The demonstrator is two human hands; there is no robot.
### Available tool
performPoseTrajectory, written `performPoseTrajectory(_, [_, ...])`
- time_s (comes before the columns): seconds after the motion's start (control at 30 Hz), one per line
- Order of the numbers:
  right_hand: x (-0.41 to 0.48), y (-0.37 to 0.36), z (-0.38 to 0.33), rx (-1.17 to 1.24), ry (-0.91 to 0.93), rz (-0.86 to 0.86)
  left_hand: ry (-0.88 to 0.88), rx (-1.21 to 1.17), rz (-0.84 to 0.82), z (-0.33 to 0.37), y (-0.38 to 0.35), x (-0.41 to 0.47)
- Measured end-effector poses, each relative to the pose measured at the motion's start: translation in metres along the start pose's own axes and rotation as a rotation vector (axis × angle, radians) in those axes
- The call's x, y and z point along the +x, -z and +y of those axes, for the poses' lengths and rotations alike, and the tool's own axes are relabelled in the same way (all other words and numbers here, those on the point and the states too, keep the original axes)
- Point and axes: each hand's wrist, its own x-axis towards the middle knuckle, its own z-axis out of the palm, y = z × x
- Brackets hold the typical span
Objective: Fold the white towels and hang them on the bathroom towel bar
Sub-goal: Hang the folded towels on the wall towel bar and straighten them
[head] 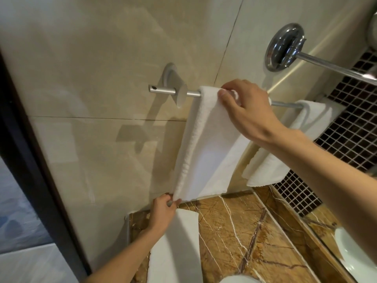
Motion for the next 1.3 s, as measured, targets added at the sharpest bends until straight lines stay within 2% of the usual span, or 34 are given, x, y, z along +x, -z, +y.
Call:
performPoseTrajectory(0.23, [0.002,0.0,-0.002,0.013,-0.023,-0.012,0.139,-0.261,0.078,-0.006,0.005,-0.003])
performPoseTrajectory(0.43, [0.002,0.0,-0.002,0.023,-0.035,-0.022,0.153,-0.372,0.073,-0.001,0.003,-0.007])
performPoseTrajectory(0.8, [0.003,0.001,0.001,0.015,-0.026,-0.053,0.059,-0.261,0.002,-0.002,-0.006,-0.008])
performPoseTrajectory(1.3, [0.002,0.0,0.01,0.018,0.01,-0.07,0.008,-0.187,0.01,-0.01,-0.007,-0.002])
